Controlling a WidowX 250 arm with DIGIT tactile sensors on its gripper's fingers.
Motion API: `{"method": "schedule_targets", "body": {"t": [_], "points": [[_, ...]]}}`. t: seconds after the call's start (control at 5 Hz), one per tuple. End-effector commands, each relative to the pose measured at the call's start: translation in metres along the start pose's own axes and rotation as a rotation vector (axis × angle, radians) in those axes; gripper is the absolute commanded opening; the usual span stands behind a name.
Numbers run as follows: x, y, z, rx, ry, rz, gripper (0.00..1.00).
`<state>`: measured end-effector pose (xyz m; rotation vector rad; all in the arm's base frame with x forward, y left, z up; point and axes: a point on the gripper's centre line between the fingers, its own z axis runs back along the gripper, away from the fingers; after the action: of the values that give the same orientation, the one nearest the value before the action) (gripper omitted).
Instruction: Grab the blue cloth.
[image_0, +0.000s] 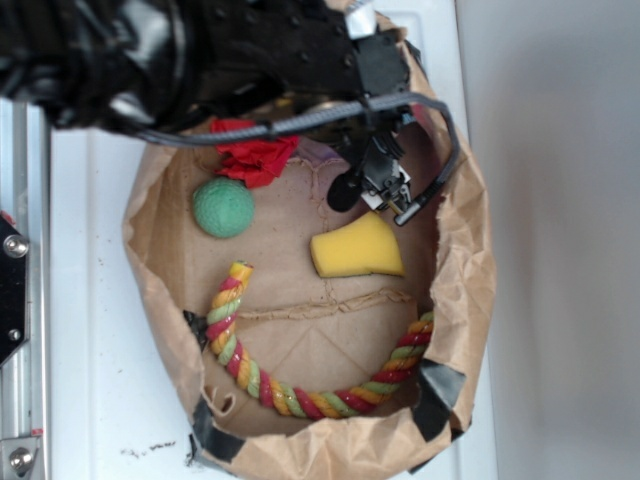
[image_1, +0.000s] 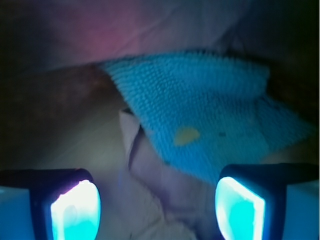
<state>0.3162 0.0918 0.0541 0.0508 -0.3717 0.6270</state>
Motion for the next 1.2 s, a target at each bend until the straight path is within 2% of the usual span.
{"method": "schedule_targets", "body": {"t": [0.0, 0.4, 0.8, 1.0], "points": [[0.011, -0.004, 0.012, -0.033, -0.093, -0.026, 1.00], [0.030, 0.006, 0.010, 0.037, -0.209, 0.102, 1.00], [0.061, 0.014, 0.008, 0.064, -0.139, 0.258, 1.00], [0.063, 0.012, 0.008, 0.067, -0.118, 0.246, 1.00]]}}
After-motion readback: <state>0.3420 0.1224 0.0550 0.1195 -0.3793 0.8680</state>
